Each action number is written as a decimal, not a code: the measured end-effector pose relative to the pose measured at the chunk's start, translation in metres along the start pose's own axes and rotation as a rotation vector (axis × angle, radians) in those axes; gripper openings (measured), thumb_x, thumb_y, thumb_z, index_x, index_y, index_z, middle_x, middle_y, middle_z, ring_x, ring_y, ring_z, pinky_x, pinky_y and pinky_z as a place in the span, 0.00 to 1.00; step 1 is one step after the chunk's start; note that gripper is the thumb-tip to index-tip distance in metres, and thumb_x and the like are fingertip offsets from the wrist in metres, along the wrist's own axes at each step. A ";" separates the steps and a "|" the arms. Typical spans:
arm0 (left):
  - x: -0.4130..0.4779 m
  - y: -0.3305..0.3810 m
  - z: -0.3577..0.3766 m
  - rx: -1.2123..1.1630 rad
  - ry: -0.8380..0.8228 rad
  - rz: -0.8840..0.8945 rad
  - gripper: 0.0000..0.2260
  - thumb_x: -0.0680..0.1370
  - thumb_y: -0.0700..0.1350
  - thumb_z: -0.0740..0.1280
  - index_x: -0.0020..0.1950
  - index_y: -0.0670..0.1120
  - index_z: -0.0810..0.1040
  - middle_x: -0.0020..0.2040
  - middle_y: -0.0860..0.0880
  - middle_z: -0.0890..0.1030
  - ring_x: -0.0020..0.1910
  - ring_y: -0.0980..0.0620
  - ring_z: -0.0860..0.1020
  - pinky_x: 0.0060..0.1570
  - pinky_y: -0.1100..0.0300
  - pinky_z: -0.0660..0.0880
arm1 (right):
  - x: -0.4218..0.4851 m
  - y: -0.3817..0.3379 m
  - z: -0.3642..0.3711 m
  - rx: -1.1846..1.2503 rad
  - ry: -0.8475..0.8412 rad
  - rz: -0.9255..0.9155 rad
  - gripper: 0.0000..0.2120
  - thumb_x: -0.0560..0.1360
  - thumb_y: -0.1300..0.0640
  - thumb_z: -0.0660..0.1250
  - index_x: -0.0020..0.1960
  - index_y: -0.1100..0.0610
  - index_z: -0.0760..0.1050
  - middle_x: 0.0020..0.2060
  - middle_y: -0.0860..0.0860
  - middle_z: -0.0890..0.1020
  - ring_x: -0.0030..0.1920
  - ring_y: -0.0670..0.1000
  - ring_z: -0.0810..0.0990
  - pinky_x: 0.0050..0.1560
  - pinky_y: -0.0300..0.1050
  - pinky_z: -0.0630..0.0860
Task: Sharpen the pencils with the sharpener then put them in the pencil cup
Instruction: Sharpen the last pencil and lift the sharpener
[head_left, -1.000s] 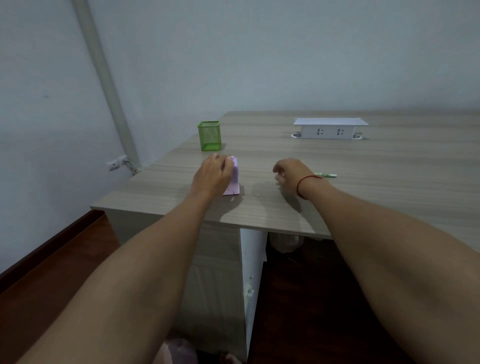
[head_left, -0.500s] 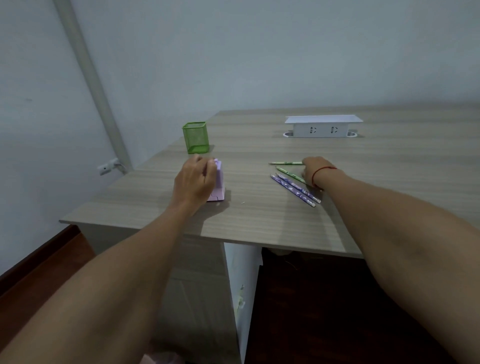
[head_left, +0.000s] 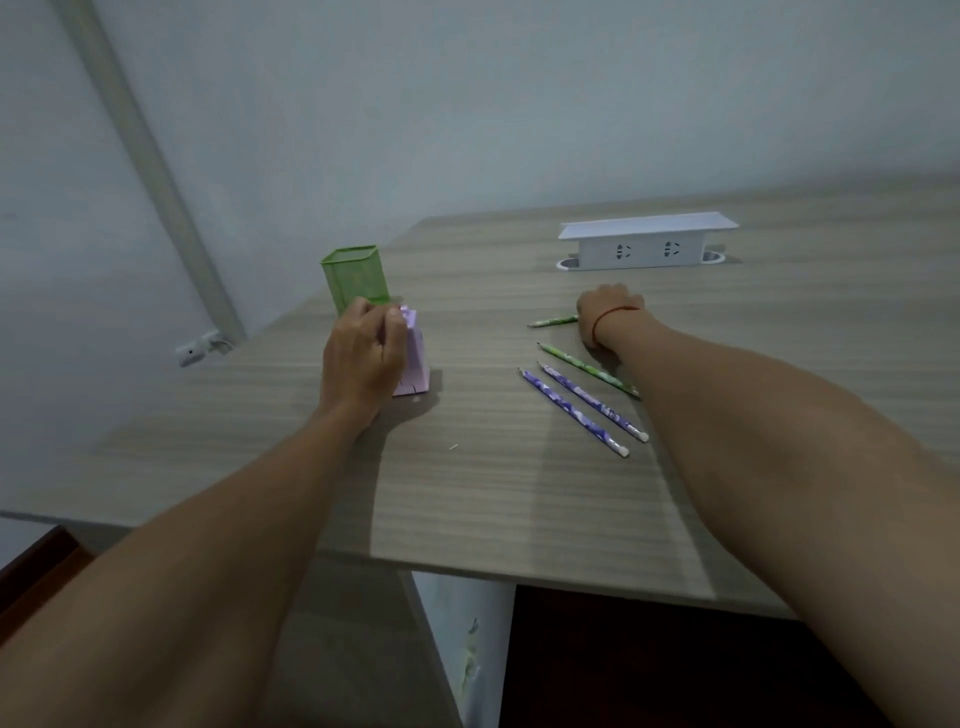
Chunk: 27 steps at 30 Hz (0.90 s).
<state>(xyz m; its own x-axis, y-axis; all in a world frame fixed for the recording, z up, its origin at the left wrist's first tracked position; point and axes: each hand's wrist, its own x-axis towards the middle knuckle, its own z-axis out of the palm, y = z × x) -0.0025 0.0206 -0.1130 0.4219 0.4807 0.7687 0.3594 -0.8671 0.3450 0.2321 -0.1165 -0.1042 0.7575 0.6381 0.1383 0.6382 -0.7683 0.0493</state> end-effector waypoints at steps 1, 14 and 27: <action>0.002 0.002 0.004 -0.003 0.009 -0.004 0.26 0.75 0.53 0.48 0.47 0.38 0.81 0.42 0.37 0.76 0.44 0.40 0.75 0.40 0.53 0.68 | 0.005 0.000 0.000 -0.033 0.006 0.001 0.26 0.72 0.66 0.68 0.69 0.62 0.68 0.66 0.61 0.71 0.67 0.61 0.68 0.65 0.56 0.68; -0.017 0.021 -0.046 0.064 -0.147 -0.146 0.15 0.80 0.44 0.57 0.42 0.34 0.75 0.45 0.35 0.75 0.47 0.38 0.74 0.40 0.52 0.66 | -0.071 -0.038 -0.072 0.276 0.170 -0.328 0.08 0.80 0.59 0.60 0.58 0.56 0.74 0.58 0.57 0.79 0.58 0.59 0.77 0.58 0.50 0.73; -0.054 0.023 -0.103 -0.081 -0.219 -0.280 0.18 0.81 0.45 0.52 0.49 0.38 0.78 0.46 0.40 0.74 0.47 0.45 0.71 0.44 0.57 0.63 | -0.166 -0.083 -0.084 0.249 0.061 -0.410 0.10 0.78 0.60 0.62 0.56 0.55 0.79 0.58 0.57 0.79 0.56 0.59 0.79 0.56 0.48 0.75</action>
<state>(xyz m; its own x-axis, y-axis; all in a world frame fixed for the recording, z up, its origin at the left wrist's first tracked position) -0.1030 -0.0388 -0.0912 0.4882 0.7101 0.5074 0.4229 -0.7010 0.5743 0.0418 -0.1629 -0.0477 0.4318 0.8759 0.2155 0.9017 -0.4136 -0.1256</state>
